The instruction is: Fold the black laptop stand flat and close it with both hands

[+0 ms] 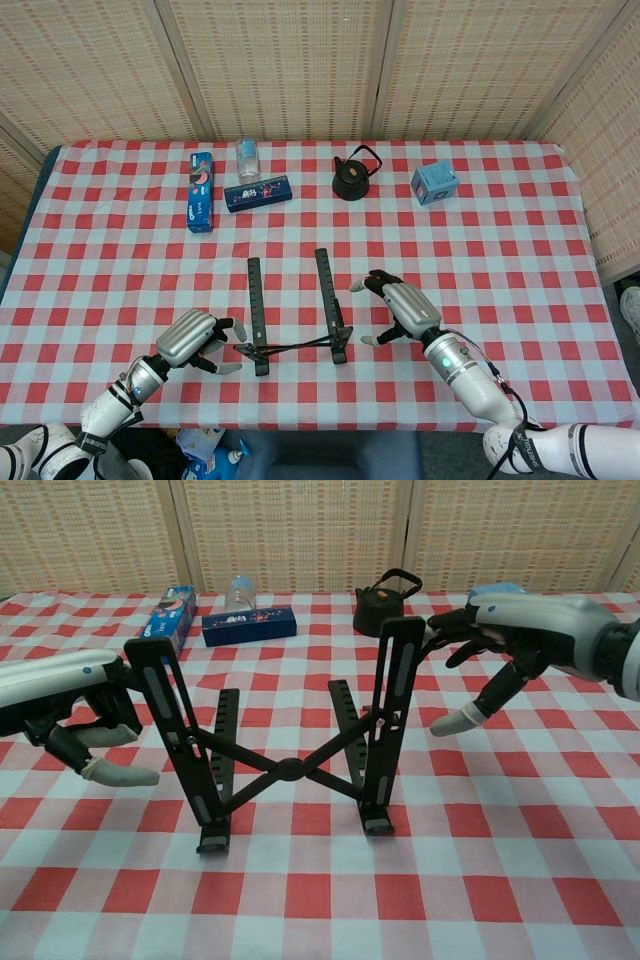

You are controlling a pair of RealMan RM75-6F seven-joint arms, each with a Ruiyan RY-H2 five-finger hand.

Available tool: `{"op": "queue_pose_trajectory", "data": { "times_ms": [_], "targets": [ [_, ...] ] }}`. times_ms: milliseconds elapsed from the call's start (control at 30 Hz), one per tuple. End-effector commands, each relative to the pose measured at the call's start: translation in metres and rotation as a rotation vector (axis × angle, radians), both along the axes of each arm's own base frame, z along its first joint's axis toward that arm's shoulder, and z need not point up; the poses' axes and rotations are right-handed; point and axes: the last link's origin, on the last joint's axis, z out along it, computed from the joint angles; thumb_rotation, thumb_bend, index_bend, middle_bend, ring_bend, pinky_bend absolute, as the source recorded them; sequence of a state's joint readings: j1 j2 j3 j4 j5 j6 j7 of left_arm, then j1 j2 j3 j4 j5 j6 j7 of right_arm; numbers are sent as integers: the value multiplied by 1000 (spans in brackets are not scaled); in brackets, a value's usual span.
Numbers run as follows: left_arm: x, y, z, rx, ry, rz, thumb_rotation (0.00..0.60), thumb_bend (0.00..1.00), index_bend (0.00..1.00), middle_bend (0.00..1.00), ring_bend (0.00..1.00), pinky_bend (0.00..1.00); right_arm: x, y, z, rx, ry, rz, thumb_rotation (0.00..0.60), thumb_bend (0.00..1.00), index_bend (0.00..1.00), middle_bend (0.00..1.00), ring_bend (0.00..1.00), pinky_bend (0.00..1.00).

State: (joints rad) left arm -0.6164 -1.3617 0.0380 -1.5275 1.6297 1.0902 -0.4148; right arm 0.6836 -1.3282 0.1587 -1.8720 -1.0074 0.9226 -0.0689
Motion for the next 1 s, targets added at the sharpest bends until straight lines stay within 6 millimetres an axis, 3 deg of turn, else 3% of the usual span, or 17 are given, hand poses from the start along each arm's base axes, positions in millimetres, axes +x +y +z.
{"op": "queue_pose_trajectory", "data": {
  "times_ms": [33, 300, 467, 1000],
  "targets": [
    [3, 1, -6, -6, 0, 5, 486, 175, 475, 970, 859, 938, 6, -2, -8, 10, 15, 15, 600, 51, 294, 240, 80, 128],
    [8, 1, -17, -15, -12, 27, 492, 174, 502, 977, 866, 946, 9, -2, -15, 9, 57, 36, 600, 51, 347, 242, 84, 128],
    [9, 2, -23, -17, -10, 40, 532, 175, 530, 987, 873, 958, 8, -3, -16, 8, 62, 28, 600, 51, 348, 242, 84, 128],
    [6, 3, -34, -24, -7, 64, 580, 216, 589, 998, 883, 963, 8, -4, -20, 15, 68, 23, 600, 51, 348, 242, 84, 128]
  ]
}}
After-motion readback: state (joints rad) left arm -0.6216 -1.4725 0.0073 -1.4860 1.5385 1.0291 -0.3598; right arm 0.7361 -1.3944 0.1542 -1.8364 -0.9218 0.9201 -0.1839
